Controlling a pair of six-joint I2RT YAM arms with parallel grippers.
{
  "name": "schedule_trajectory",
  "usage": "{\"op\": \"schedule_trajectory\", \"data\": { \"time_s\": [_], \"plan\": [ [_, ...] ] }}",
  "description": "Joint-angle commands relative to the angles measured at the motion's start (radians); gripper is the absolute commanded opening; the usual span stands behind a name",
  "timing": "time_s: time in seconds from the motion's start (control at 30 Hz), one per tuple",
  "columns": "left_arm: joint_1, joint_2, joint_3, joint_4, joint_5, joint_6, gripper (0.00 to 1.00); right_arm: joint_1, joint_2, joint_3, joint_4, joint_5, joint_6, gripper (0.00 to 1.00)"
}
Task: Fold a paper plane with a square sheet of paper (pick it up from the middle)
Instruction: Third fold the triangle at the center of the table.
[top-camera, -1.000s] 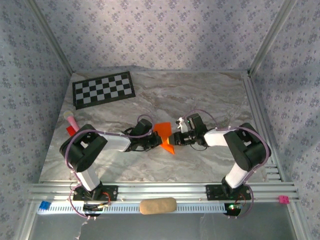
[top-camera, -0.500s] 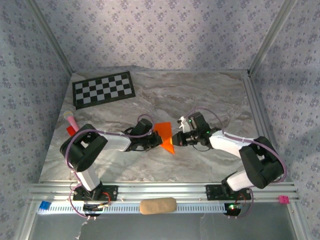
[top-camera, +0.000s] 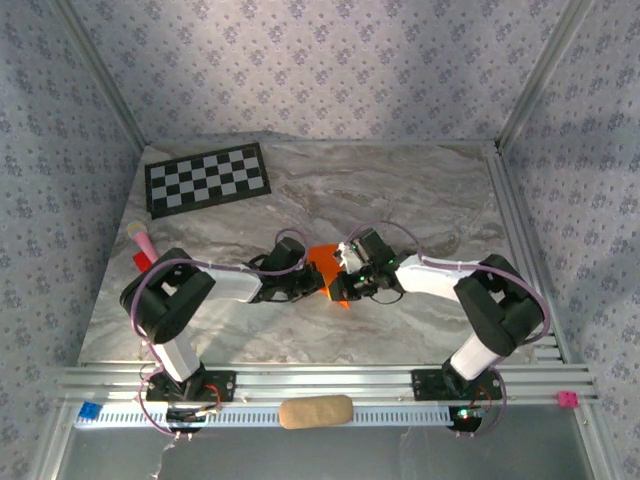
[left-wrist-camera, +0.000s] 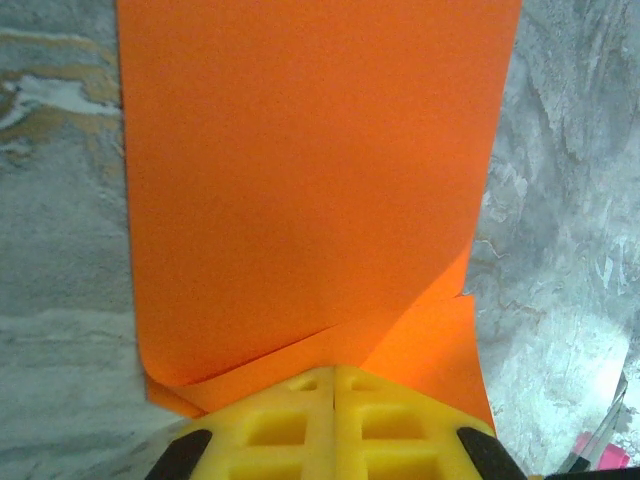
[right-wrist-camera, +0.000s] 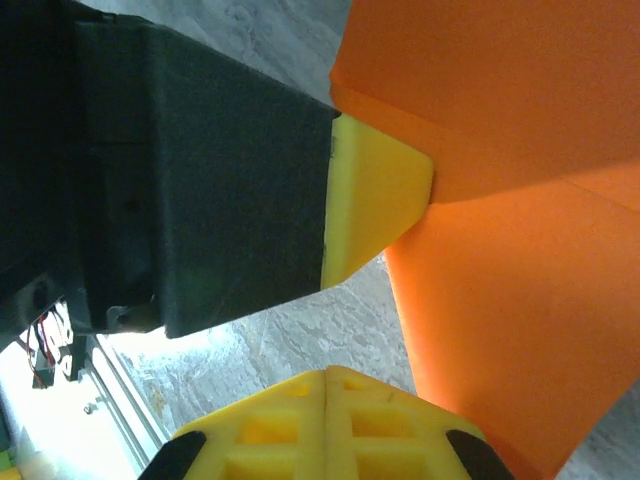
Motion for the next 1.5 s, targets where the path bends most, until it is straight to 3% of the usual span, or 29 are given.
{"op": "schedule_trajectory", "data": {
  "time_s": [0.0, 0.33, 1.47],
  "plan": [
    [0.006, 0.013, 0.002, -0.088, -0.041, 0.023, 0.00, 0.013, 0.042, 0.039, -0.057, 0.038, -0.005, 0.00],
    [0.005, 0.011, 0.000, -0.095, -0.047, 0.027, 0.00, 0.001, 0.052, -0.008, -0.045, 0.057, -0.015, 0.01],
    [0.015, 0.019, -0.002, -0.108, -0.060, 0.027, 0.00, -0.090, -0.076, -0.205, -0.018, -0.098, -0.014, 0.06]
  ]
}}
